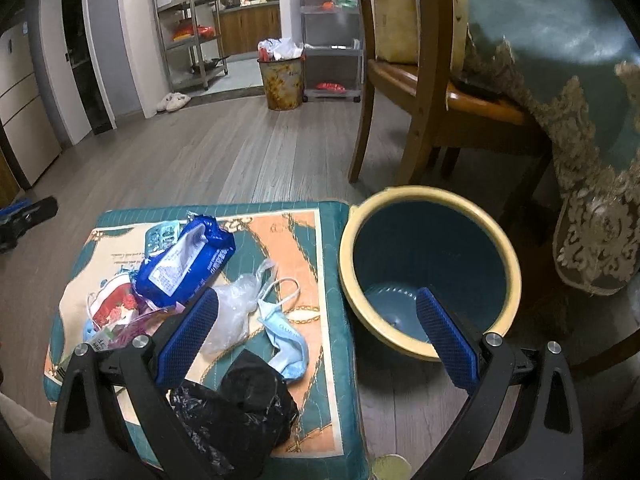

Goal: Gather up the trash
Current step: 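Grasp the blue wet-wipe pack with the left tool while the right tool grasps the blue mask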

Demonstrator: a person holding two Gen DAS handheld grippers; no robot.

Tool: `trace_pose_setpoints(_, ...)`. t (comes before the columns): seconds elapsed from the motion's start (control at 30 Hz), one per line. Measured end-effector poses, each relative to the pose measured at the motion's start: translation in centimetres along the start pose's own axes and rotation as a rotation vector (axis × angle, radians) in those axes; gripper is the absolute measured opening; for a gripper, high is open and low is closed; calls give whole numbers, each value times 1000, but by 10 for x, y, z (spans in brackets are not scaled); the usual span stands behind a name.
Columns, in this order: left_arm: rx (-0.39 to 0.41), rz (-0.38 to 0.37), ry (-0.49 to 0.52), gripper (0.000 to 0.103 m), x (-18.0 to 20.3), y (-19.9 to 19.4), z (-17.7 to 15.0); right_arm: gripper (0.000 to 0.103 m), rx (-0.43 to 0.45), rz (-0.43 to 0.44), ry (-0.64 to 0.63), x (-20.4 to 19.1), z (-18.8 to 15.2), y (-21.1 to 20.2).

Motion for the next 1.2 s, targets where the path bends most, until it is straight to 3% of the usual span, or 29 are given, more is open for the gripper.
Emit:
trace_pose_setpoints(0.23,-13,-37,38,98,8,44,0,97,-175,82,41,0,-32,39)
trace_pose_setpoints(0.37,-53,-66,57,96,23,72,-3,96,-179,82,83,10,-29,52)
trace_pose_setpoints(0.43,-66,-70,72,95,33,84,-3,81,-162,78,92,15,-25,59)
trace_pose_setpoints(0.5,-74,-84,100,89,46,95,-3,73,-169,89,93,15,-23,68)
trace_pose_setpoints(0.57,-97,-104,117,68,56,103,-5,64,-194,141,91,8,-24,78)
trace_pose_setpoints(0.67,-124,-138,135,56,68,113,-11,50,-225,203,66,-5,-26,88)
trace_pose_setpoints(0.8,-183,-147,160,47,79,128,-24,48,-260,246,58,-14,-28,98)
trace_pose_setpoints(0.93,-245,-105,185,39,77,141,-37,47,-292,288,18,-27,-33,106)
trace_pose_setpoints(0.97,-255,-103,190,38,76,142,-40,44,-309,284,5,-29,-36,109)
trace_pose_setpoints(1.03,-249,-95,207,37,76,141,-43,24,-330,284,16,-27,-39,110)
trace_pose_setpoints(1.1,-229,-90,210,31,76,138,-41,20,-325,282,26,-23,-39,108)
trace_pose_setpoints(1.13,-218,-93,212,22,77,136,-40,19,-315,281,27,-22,-38,107)
trace_pose_setpoints(1.2,-202,-82,224,20,77,133,-39,15,-307,270,19,-19,-37,104)
Point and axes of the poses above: each gripper's, at about its wrist camera, not at the fingertips, and y roughly the way its jaws point, x to its right, z to its top, the point moved 4 cm from there along y, roughly the way its jaws point, and after that the axes turned 9 degrees about -y, right-handed, at the moved point
